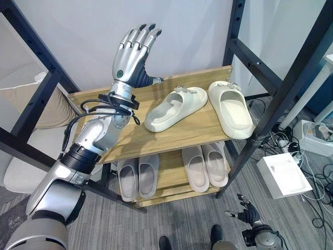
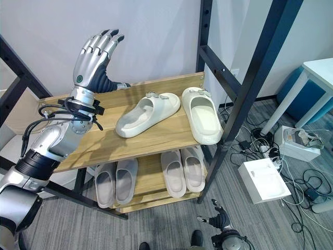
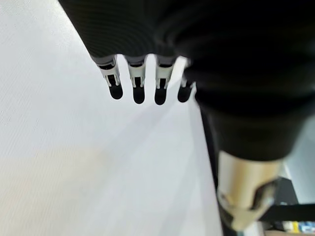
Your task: Arrange the slippers neatly on the shoe rack.
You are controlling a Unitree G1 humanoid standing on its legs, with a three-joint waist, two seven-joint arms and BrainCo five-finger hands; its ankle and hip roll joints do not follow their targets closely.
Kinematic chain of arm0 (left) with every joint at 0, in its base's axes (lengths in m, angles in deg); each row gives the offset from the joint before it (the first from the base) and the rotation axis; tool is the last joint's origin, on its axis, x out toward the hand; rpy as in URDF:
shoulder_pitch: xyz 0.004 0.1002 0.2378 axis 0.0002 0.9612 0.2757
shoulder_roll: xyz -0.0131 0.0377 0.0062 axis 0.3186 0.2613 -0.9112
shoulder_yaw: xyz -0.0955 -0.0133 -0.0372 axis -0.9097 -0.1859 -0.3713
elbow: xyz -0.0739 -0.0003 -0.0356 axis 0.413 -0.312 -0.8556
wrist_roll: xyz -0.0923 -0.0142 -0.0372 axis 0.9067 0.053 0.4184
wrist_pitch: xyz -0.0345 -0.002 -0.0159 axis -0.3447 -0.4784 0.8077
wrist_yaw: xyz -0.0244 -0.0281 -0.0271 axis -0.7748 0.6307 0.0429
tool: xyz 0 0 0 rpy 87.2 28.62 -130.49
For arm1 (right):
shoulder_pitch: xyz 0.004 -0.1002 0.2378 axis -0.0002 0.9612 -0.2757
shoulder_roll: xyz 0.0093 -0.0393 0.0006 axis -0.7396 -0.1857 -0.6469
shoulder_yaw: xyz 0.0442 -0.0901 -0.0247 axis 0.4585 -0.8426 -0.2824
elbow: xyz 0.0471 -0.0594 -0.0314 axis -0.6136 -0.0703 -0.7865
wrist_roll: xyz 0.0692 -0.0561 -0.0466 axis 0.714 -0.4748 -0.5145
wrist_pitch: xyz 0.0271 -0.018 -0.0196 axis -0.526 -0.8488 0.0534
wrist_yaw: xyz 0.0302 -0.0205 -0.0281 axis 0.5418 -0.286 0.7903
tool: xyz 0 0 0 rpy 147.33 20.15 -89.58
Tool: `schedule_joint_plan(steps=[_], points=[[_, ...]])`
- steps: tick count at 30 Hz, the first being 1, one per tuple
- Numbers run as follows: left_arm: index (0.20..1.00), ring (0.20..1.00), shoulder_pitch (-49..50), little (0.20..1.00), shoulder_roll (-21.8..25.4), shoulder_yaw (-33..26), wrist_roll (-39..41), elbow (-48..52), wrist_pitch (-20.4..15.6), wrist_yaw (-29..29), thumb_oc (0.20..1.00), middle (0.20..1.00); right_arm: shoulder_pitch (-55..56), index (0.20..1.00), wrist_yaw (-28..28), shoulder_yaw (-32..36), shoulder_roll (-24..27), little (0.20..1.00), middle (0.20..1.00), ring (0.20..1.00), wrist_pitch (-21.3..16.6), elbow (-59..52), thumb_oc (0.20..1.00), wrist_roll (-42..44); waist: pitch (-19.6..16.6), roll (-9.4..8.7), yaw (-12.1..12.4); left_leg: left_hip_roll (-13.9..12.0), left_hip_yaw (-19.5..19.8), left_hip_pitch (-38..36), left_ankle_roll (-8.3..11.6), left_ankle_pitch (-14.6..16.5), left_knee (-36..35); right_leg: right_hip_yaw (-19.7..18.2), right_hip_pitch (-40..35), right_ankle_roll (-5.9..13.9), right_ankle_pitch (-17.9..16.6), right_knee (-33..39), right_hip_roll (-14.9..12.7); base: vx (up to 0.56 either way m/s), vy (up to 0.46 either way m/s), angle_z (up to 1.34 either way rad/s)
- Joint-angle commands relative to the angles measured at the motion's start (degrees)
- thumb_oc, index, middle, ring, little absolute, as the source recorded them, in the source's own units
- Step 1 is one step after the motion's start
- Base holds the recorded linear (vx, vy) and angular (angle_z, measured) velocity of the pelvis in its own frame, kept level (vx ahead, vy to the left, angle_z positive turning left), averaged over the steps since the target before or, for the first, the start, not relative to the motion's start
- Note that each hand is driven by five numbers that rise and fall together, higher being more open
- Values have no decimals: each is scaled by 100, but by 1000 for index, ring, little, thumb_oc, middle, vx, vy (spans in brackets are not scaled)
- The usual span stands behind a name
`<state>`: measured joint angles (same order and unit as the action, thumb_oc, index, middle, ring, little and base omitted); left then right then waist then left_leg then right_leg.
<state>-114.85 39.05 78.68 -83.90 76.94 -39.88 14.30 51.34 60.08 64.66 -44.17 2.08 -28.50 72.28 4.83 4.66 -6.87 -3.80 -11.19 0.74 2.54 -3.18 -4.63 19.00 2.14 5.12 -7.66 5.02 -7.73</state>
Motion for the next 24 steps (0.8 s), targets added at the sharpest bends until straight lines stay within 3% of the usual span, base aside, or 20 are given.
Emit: schedule_joint_plan(steps=[1, 3, 7, 8, 9, 11, 18, 24], points=[[1000, 1000, -139, 1000, 47, -484, 305, -268, -93, 28, 1000, 1000, -122, 1000, 35, 155, -175, 1000, 1000, 1000, -132, -220, 1000, -90, -11, -163, 105, 307, 178, -350, 66, 365, -37, 132, -356, 389, 530, -2, 139, 0, 0, 0], [1000, 1000, 205, 1000, -197, -657, 938, -400, -228, -23, 1000, 1000, -132, 1000, 34, 180, -187, 1000, 1000, 1000, -98, -231, 1000, -76, 0, -172, 126, 308, 185, -350, 62, 345, -37, 138, -366, 378, 530, -2, 136, -17, 7, 4], [1000, 1000, 960, 1000, -886, -1054, 3258, -969, -575, -261, 1000, 1000, -59, 1000, 3, 119, -311, 1000, 1000, 1000, 61, -206, 1000, -147, 7, -139, 140, 300, 186, -396, 61, 336, -37, 154, -405, 363, 530, -2, 138, -7, 3, 2], [1000, 1000, 1004, 1000, -874, -1037, 3459, -1008, -621, -369, 1000, 1000, -53, 1000, -3, 98, -322, 1000, 1000, 1000, 69, -184, 1000, -177, -9, -132, 129, 305, 186, -371, 57, 313, -37, 157, -378, 361, 513, -2, 127, -1, 14, 5], [1000, 1000, 1197, 1000, -1122, -1123, 4267, -1233, -797, -338, 1000, 1000, -62, 1000, -48, 61, -347, 1000, 1000, 1000, 84, -140, 1000, -179, -13, -129, 127, 303, 173, -381, 59, 307, -37, 164, -389, 358, 512, -2, 127, -6, 14, 6], [1000, 1000, 1355, 1000, -1247, -1121, 4909, -1347, -869, -450, 1000, 1000, -101, 1000, -54, 0, -369, 1000, 1000, 1000, 95, -78, 1000, -160, -25, -129, 126, 298, 170, -378, 58, 304, -37, 159, -381, 356, 513, -2, 133, 6, 6, 5], [1000, 1000, 1560, 1000, -1391, -752, 5791, -1340, -748, -914, 1000, 1000, -372, 1000, -149, -86, -278, 1000, 1000, 1000, 135, 83, 1000, 54, -19, -155, 132, 287, 185, -385, 59, 294, -37, 176, -402, 354, 523, -2, 146, 1, 0, 1], [1000, 1000, 1885, 1000, -1415, -347, 6590, -178, -673, -1522, 1000, 1000, -349, 1000, -265, -100, -251, 1000, 1000, 1000, 235, -146, 1000, 56, -27, -139, 178, 296, 236, -370, 49, 298, -37, 202, -406, 354, 538, -2, 139, 0, 0, 0]])
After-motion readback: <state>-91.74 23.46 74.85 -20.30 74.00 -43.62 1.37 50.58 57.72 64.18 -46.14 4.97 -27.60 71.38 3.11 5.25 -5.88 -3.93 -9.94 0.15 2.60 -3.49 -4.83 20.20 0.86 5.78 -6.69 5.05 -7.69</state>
